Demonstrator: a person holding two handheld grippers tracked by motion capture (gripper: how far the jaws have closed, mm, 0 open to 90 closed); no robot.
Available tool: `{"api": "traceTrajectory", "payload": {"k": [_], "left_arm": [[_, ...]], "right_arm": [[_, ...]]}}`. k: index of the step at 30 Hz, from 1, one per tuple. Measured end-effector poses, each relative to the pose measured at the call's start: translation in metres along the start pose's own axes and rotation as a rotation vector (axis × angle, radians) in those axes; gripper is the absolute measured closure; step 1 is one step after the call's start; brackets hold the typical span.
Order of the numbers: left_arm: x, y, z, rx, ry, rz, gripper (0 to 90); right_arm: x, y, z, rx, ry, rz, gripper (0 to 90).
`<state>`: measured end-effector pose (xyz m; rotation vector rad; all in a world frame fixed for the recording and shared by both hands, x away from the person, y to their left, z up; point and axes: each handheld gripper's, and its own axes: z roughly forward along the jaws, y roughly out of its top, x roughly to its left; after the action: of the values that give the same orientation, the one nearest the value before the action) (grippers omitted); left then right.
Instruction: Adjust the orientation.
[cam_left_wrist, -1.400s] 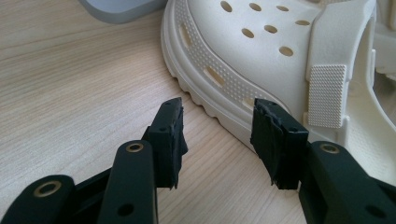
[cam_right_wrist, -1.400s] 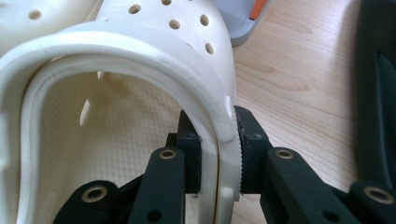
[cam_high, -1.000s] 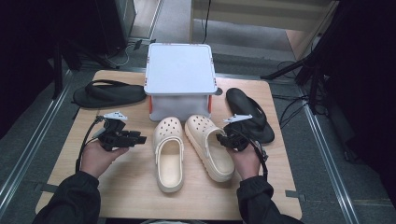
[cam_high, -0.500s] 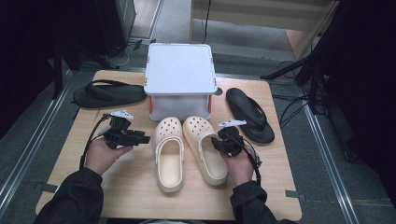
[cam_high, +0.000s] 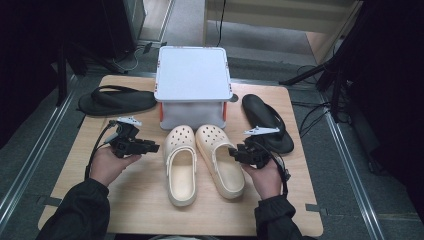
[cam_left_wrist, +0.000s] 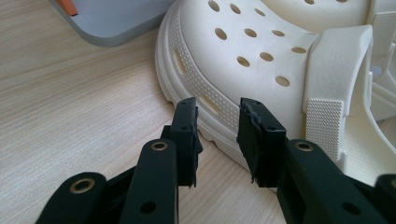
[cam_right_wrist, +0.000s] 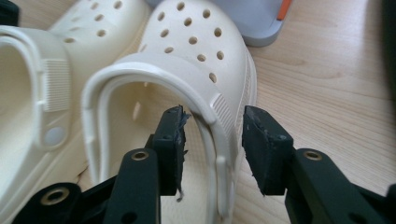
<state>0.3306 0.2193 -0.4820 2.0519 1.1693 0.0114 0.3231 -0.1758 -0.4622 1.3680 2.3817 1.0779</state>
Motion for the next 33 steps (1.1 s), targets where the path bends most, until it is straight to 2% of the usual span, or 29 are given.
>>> {"api": "traceTrajectory", "payload": {"k": [5,9,14,18,21,25,27,33], "left_arm": [[0.001,0.001,-0.001,0.002,-0.015,-0.004,74.0],[0.002,0.002,0.0,0.012,-0.02,0.01,82.0],[0.003,0.003,0.004,0.024,-0.027,0.034,89.7],[0.005,0.003,0.012,0.043,-0.032,0.033,89.9],[0.007,0.004,0.019,0.054,-0.038,0.024,89.9],[0.005,0.003,0.027,0.077,-0.039,0.035,89.9],[0.002,0.003,0.03,0.093,-0.039,0.048,89.9],[0.0,0.003,0.033,0.098,-0.046,0.048,89.9]], "right_arm": [[-0.008,-0.003,-0.019,-0.03,0.046,-0.005,80.5],[-0.018,-0.007,-0.02,-0.014,0.054,0.005,89.4],[-0.031,-0.01,-0.008,0.006,0.04,-0.005,90.0],[-0.035,-0.009,0.004,0.025,0.042,-0.013,90.0],[-0.036,-0.008,0.012,0.034,0.058,-0.005,90.0],[-0.034,-0.008,0.018,0.043,0.074,-0.003,90.0],[-0.032,-0.007,0.02,0.043,0.063,-0.015,90.0],[-0.031,-0.007,0.022,0.044,0.077,-0.01,90.0]]}}
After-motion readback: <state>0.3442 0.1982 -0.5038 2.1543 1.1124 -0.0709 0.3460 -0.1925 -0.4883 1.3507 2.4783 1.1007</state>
